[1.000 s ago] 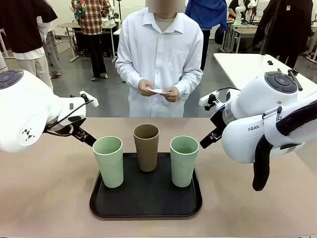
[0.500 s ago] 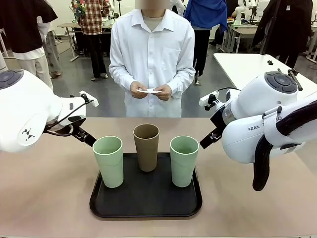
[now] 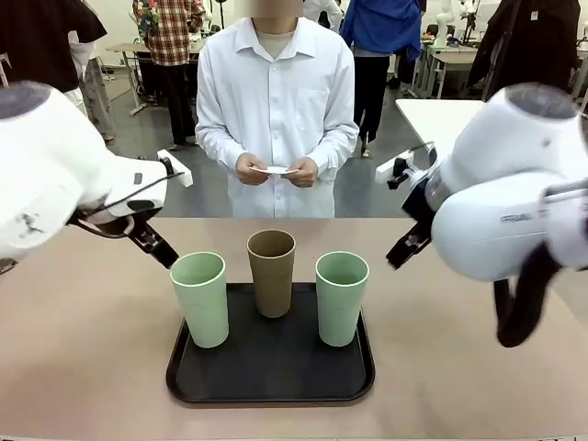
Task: Place coasters on the table and set cups on them.
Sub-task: Pick up one Reusable plastic cup and place it on a coaster set by the human.
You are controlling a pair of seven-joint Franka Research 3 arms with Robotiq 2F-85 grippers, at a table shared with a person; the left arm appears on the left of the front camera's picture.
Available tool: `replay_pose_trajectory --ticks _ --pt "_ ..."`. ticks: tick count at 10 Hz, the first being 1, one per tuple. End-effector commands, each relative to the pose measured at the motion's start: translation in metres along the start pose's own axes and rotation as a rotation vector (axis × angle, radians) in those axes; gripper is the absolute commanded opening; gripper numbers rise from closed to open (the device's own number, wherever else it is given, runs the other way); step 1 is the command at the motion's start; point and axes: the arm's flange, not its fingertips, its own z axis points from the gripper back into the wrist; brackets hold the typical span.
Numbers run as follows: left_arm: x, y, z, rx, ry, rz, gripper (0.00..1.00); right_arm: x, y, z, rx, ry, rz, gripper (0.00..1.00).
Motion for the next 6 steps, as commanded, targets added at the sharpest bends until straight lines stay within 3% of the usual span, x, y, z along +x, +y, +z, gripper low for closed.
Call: replay_pose_trajectory --ticks 1,2,5,6 --pt "-0.016 -0.018 0.054 0.086 0.119 0.007 1.00 -0.043 0.024 0.065 -0.087 0.105 0.009 1.00" --pt "-0.035 -0.018 0.067 0.140 0.153 0.054 1.00 -0.065 0.030 0.085 -0.116 0.135 -0.020 1.00" --pt "-0.054 -0.046 0.082 -0.028 0.173 0.106 1.00 -0.119 0.060 0.095 0.001 0.165 -0.051 1.00" --pt "-0.068 -0.048 0.086 -0.107 0.104 0.131 1.00 -0.130 0.062 0.087 0.014 0.161 -0.023 1.00"
